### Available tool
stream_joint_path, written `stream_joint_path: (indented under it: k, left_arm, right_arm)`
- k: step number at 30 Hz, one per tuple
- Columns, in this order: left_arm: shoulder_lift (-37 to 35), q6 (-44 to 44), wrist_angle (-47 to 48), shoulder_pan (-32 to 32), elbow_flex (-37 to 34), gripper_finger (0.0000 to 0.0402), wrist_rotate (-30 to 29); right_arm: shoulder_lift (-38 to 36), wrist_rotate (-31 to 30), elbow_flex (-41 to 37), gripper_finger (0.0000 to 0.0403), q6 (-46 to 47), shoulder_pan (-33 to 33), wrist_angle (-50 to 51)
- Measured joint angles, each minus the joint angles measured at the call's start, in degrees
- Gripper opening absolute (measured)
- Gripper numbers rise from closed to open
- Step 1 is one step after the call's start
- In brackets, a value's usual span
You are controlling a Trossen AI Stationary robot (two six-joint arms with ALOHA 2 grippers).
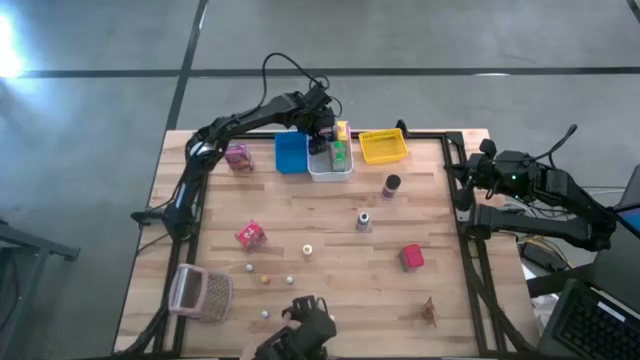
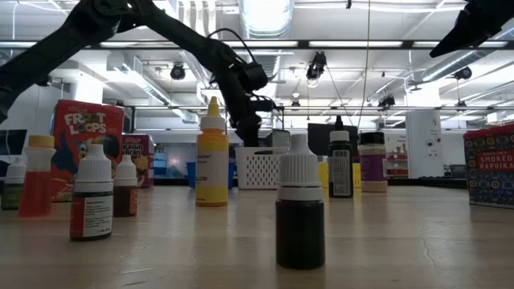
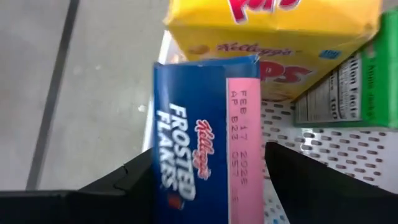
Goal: Pick & Place Kitchen Items
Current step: Put the blue cereal box into the white bin, then put the violet cereal box into the white bin
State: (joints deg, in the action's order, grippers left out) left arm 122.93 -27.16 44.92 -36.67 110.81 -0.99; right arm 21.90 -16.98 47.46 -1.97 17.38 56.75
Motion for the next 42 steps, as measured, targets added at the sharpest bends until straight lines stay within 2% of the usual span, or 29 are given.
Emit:
stream_joint_path:
  k: [7, 13, 19, 24, 29, 34, 39, 42]
  left_arm:
    - [-4.19, 1.41, 8.33, 0.18, 7.46, 0.0266, -0.59]
    - [-9.09, 4.08, 20.05, 0.85, 13.35, 0.0264, -0.6]
    - [-15.8, 6.08, 31.27, 2.14, 13.29, 0.0264, -1.52]
    - [-22.13, 10.07, 37.11, 2.28, 9.46, 0.0264, -5.82]
    - [-28.1, 12.25, 40.14, 2.27, 2.93, 0.0263, -12.73]
    - [-32.56, 4.32, 40.32, 2.26, -5.84, 0.0264, -18.34]
    - [-34.06, -0.03, 39.5, 2.25, -15.17, 0.0263, -21.54]
    - [-34.23, 0.18, 38.62, 1.88, -19.84, 0.0262, -24.26]
  right_arm:
    - [0.0, 0.0, 0.0, 0.0008, -0.11, 0.01, 0.0]
    - [-0.01, -0.01, 0.0, 0.0008, -0.01, 0.01, -0.02]
    - [0.0, 0.0, -0.01, 0.0008, -0.12, 0.01, 0.0]
    - [-0.01, -0.01, 0.0, 0.0008, -0.1, -0.01, 0.0]
    - [-0.01, 0.0, 0.0, 0.0008, -0.02, -0.01, 0.0]
    - [-0.01, 0.01, -0.01, 0.0008, -0.01, 0.0, 0.0]
    - [-0.01, -0.01, 0.0, 0.0008, -0.09, 0.01, 0.0]
    - [-0.01, 0.01, 0.0, 0.0008, -0.01, 0.0, 0.0]
